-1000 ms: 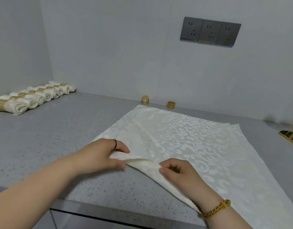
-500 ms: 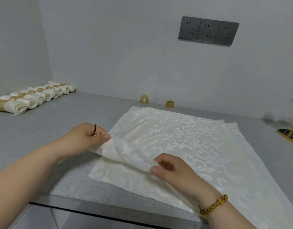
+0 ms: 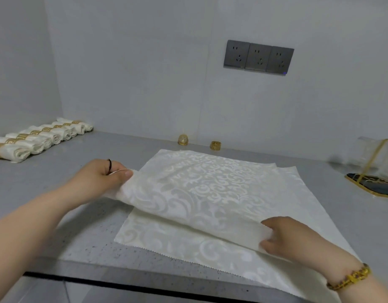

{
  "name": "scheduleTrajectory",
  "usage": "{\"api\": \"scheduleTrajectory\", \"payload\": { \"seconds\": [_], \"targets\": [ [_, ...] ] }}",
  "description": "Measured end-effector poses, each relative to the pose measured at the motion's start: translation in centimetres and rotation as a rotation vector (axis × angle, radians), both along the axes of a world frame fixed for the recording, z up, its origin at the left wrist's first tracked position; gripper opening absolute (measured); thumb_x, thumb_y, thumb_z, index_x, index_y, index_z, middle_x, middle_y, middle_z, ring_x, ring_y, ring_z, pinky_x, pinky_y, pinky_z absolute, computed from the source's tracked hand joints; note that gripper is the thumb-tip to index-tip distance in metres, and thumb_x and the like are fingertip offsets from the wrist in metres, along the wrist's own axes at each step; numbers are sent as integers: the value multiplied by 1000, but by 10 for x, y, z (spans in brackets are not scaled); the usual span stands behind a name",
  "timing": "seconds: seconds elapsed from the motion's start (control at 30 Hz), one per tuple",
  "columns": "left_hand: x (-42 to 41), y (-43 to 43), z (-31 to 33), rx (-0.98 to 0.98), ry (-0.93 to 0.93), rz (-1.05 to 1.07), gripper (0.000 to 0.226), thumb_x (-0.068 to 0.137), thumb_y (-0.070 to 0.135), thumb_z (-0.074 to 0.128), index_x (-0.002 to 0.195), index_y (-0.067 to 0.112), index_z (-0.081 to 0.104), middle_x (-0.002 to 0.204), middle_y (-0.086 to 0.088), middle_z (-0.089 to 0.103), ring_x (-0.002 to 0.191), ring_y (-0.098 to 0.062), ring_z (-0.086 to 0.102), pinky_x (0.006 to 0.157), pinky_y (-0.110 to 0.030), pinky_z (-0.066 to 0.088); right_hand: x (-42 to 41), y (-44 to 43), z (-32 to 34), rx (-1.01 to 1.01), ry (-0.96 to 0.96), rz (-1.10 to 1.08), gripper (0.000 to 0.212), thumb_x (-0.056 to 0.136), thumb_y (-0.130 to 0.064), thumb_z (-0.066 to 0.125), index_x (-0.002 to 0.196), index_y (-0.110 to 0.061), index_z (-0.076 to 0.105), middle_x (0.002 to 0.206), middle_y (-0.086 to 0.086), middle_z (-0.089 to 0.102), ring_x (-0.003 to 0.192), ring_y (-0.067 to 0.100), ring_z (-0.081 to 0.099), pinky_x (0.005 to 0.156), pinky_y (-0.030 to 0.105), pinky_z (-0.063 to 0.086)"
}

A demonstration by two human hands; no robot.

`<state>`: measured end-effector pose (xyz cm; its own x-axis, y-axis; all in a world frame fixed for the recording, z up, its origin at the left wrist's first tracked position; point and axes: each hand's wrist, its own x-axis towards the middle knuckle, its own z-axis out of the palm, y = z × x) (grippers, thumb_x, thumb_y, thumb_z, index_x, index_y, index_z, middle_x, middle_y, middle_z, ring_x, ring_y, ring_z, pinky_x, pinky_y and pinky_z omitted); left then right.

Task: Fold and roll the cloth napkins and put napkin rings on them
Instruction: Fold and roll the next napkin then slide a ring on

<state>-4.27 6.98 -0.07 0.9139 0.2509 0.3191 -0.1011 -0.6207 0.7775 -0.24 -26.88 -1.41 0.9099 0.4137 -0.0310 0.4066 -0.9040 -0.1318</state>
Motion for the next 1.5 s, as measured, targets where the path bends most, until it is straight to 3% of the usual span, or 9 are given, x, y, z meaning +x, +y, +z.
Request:
{"api": "scheduleTrajectory", "payload": {
  "seconds": [0.13,0.33,0.5,0.67,0.77,0.9,1.13,1.33,1.5],
  "targets": [
    [-5,4,-9,-149,64,24,27,92,16,52,68,9,64,49,16,62,66,-14,54,62,-20,38,-1,-42,1,28,101,-114,34,90,-25,50,122,-15,54,124,-1,56,115,11,52,86,16,39],
    [-8,2,-13,-200,95,109,31,91,15,53,63,6,62,43,6,57,57,-18,50,57,-25,36,7,-78,10,398,295,-206,17,84,-12,61,68,-15,66,56,-9,64,50,-2,56,49,10,40],
    [-16,10,-8,-121,227,26,30,87,24,59,66,4,52,57,-10,41,56,-17,36,55,-28,24,4,-98,19,584,510,-186,16,69,-15,79,67,-4,68,64,5,68,54,11,62,54,20,48],
    [-19,26,-7,-204,498,-263,75,17,65,83,58,5,67,57,-9,61,49,-13,55,47,-18,41,12,-118,18,684,676,-194,81,19,-43,93,75,10,68,78,26,68,62,26,66,57,27,54],
    [-11,32,-3,-180,577,-326,74,11,59,87,59,5,70,59,-9,67,47,-11,60,45,-18,44,23,-104,26,618,640,-248,73,29,-41,93,80,5,70,88,18,70,71,22,68,63,25,53],
    [18,32,-3,199,519,-62,39,46,46,86,45,17,60,48,7,58,55,-11,55,45,-14,36,61,-71,21,195,269,-362,40,86,-26,62,119,-5,57,126,9,57,107,19,55,88,23,37],
    [88,41,-25,248,330,277,27,85,11,60,59,10,51,59,-6,48,61,-19,44,51,-22,28,144,-35,-5,321,39,-419,28,90,-3,44,65,2,55,62,11,51,57,20,43,52,26,30],
    [137,60,-39,134,247,295,48,83,11,64,50,15,29,52,-5,28,53,-20,27,53,-31,17,188,-22,-20,290,-51,-431,24,89,-3,37,69,-7,51,73,11,56,70,26,51,56,27,35],
    [169,74,-51,111,204,293,19,81,14,68,64,5,67,72,-14,67,72,-25,58,66,-28,37,221,-20,-20,279,-46,-431,23,93,-8,38,80,-16,56,87,6,59,84,23,53,70,25,39]
  ]
}}
